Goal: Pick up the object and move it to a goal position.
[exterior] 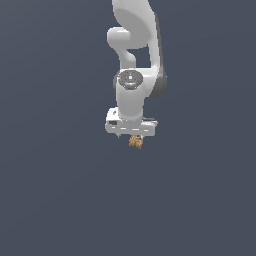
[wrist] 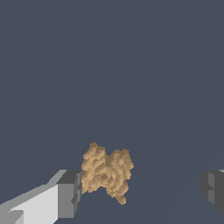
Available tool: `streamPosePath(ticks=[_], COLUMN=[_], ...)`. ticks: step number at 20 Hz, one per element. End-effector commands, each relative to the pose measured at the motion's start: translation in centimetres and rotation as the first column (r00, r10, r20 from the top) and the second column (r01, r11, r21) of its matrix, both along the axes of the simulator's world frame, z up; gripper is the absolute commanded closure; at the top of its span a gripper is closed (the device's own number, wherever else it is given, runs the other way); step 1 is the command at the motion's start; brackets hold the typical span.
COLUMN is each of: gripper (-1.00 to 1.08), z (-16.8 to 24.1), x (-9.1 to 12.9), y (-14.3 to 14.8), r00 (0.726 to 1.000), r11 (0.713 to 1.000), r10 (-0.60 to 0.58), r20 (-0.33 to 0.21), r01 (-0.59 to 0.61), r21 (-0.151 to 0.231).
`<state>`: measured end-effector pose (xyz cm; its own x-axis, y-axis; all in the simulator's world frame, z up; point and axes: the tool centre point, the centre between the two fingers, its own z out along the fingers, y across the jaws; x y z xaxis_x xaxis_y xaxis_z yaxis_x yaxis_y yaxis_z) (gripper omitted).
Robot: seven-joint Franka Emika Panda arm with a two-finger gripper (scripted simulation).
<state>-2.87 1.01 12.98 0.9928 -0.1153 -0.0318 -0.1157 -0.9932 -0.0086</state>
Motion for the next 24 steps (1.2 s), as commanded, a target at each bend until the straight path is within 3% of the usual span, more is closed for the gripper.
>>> streamPosePath(ticks=[1,12,24], gripper=[-0.92,-0.92,-0.92], z=[-0.9,-3.6,-4.5], x=[-0.7,-3.3,-3.8], y=[0.8,3.1,3.4], r00=[0.999,0.984,0.98], r11=[0.999,0.984,0.98], r10=[-0.041,-0.178,-0.199], r20=[0.006,0.027,0.03], r01=[0.041,0.179,0.199], r21=[-0.004,-0.012,-0.012])
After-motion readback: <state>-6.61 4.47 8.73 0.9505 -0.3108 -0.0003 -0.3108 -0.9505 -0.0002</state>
